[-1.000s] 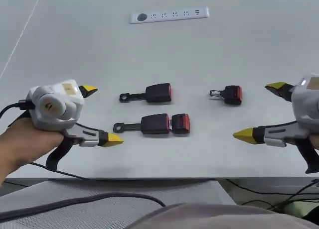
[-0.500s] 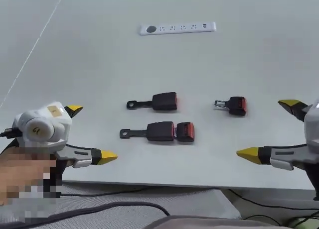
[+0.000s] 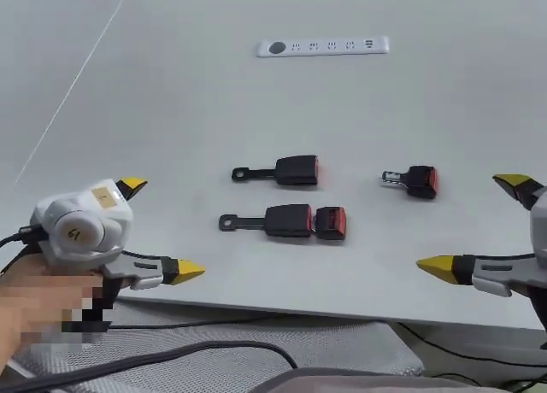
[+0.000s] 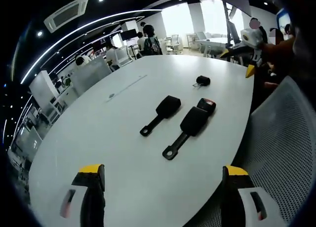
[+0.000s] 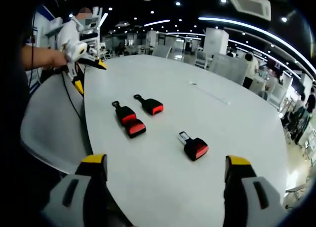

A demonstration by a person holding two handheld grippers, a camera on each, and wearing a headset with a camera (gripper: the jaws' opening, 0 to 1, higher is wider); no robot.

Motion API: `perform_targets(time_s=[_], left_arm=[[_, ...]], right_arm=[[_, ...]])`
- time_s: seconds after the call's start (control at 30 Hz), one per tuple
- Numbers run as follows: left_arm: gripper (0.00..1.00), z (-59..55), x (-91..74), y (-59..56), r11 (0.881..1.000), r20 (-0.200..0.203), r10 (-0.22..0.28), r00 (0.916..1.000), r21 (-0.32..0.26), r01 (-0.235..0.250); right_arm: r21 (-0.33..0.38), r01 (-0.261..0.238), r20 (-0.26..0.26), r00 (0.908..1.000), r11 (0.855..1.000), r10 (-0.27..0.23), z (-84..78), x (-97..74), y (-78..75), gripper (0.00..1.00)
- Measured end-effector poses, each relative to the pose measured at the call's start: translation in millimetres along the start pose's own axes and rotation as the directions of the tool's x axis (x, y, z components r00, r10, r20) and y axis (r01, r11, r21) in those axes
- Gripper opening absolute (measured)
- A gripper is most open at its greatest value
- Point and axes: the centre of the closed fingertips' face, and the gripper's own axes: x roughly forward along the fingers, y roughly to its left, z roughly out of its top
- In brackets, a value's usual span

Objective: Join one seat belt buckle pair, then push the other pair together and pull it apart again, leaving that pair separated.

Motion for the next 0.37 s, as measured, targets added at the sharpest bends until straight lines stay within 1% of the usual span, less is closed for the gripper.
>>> perform_targets(time_s=[0.17, 0.27, 0.37], left_arm=[[1.00, -6.5, -1.1, 1.3, 1.000, -0.011, 0.007, 0.9999, -0.021, -0.007], [1.00, -7.0, -0.5, 1.5, 1.000, -0.009, 0.007, 0.9999, -0.024, -0.007], [1.00, -9.0, 0.5, 2.8, 0.999, -0.013, 0.006, 0.9999, -0.040, -0.007]], right_arm=[[0.010, 0.007, 0.002, 1.0000, 1.000, -0.007, 1.0, -0.1, -1.9, 1.00], [0.012, 0.006, 0.000, 1.0000, 1.000, -0.006, -0.5, -0.1, -1.1, 1.00], [0.013, 0.007, -0.004, 1.0000, 1.000, -0.007, -2.2, -0.1, -0.2, 1.00]])
